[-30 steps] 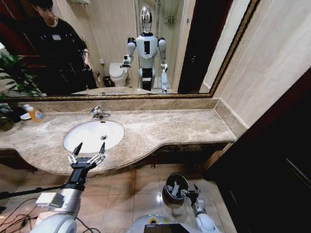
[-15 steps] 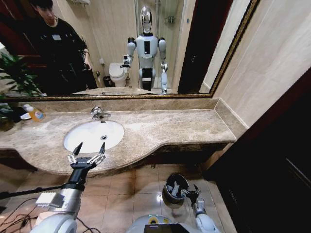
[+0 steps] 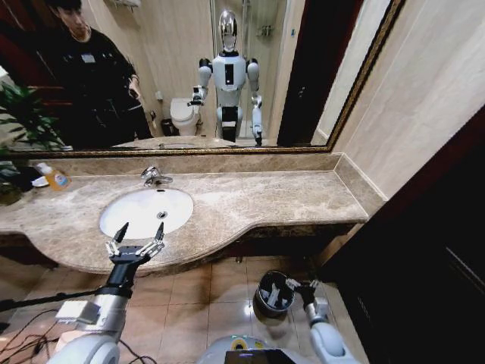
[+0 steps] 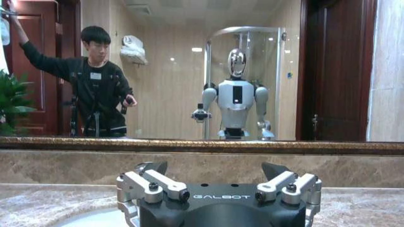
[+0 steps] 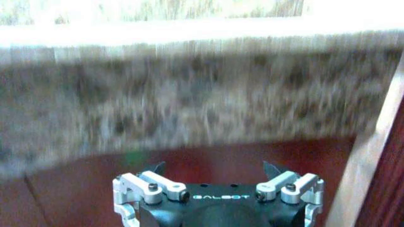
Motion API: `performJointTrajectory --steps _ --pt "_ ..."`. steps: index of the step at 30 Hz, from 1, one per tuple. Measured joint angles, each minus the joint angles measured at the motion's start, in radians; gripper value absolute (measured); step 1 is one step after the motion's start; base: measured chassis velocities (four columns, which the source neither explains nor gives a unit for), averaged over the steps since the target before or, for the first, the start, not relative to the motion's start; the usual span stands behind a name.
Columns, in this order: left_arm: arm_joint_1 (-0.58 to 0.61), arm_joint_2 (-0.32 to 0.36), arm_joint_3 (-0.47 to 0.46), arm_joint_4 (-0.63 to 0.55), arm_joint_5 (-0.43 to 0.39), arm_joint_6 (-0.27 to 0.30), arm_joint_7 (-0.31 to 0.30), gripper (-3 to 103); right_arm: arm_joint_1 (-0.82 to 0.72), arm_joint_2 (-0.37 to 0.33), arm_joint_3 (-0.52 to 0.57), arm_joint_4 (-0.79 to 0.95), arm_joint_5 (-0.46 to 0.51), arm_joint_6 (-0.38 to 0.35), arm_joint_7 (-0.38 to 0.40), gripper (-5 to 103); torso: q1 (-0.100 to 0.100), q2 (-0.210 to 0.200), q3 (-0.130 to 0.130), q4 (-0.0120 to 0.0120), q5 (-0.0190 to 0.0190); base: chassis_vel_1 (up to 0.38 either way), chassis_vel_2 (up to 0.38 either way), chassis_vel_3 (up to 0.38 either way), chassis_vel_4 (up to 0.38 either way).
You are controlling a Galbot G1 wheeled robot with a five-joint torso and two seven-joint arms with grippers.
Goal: Pick up the trash from the sink and place it in the trash bin.
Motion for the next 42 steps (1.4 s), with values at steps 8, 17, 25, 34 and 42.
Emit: performJointTrajectory --steps 8,17,25,34,42 --pt "0.0 0.0 0.0 0.0 0.0 0.0 0.0 100 -0.022 0.007 0.061 0.276 0.034 -0.105 0.008 100 0.0 0.0 0.0 0.0001 -0.0001 0.0 0.0 0.0 0.0" --pt "0.0 0.0 0.0 0.0 0.0 0.0 0.0 100 -0.013 0.004 0.118 0.476 0.053 -0.202 -0.013 100 0.0 0.0 0.0 0.0 0.0 0.0 0.0 0.0 0.0" --pt "0.0 0.0 0.0 0.0 0.0 0.0 0.0 100 -0.027 -0.011 0.131 0.563 0.059 -0.222 -0.019 100 0.0 0.0 0.0 0.0 0.0 0.0 0.0 0.0 0.0" --pt "0.0 0.0 0.0 0.0 0.0 0.0 0.0 100 -0.047 -0.025 0.12 0.645 0.059 -0.273 -0.027 100 0.0 0.0 0.0 0.0 0.0 0.0 0.0 0.0 0.0" --pt "0.0 0.0 0.0 0.0 0.0 0.0 0.0 100 -0.04 -0.034 0.111 0.664 0.043 -0.311 -0.009 100 0.0 0.0 0.0 0.0 0.0 0.0 0.0 0.0 0.0"
